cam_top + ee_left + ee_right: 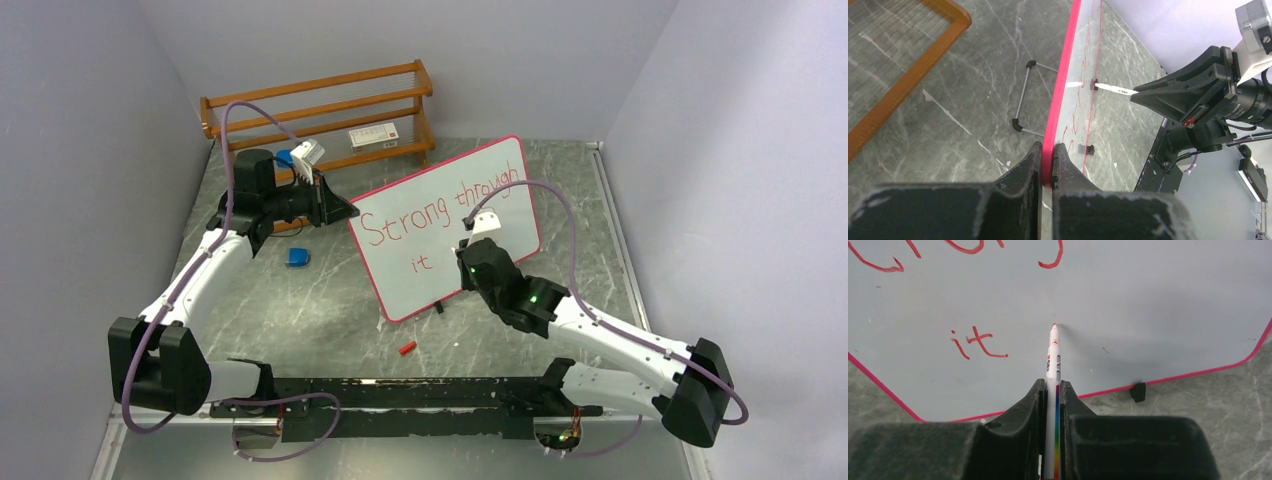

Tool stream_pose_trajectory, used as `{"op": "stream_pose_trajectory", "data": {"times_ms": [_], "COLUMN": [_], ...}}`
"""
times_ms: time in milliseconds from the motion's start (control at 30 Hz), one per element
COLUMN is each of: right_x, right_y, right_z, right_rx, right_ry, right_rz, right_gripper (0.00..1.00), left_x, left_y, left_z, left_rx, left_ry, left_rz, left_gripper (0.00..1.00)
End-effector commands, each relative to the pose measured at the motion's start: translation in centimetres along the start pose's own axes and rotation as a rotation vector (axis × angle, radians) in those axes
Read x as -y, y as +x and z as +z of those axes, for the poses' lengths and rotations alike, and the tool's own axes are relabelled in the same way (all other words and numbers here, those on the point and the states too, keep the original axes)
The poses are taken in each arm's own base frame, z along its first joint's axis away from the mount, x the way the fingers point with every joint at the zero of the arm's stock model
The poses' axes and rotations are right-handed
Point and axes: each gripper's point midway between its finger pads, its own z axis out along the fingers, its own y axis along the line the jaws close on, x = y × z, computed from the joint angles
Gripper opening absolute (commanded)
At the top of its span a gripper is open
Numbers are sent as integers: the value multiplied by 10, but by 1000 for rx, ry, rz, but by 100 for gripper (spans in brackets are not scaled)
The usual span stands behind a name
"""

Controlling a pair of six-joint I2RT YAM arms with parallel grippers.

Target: Write a sentence on the whiteboard

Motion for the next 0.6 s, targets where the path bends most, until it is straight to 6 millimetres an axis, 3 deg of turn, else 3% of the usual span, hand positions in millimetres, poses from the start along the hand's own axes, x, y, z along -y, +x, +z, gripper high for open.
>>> {"op": "stream_pose_trajectory", "data": {"times_ms": [0, 567], "right_x": [-1, 3], "right_y": [1, -2], "right_z": [2, 8], "right_rx": [7, 22], "right_ry": [-22, 3], "right_rz": [-3, -12], "right_gripper": [0, 0], "left_x": [-27, -26], "left_y": [30, 29], "left_z": [6, 6], "left_rx": [-88, -86], "left_ry": [-108, -105], "left_rz": [-31, -29], "left_gripper": [5, 5]}}
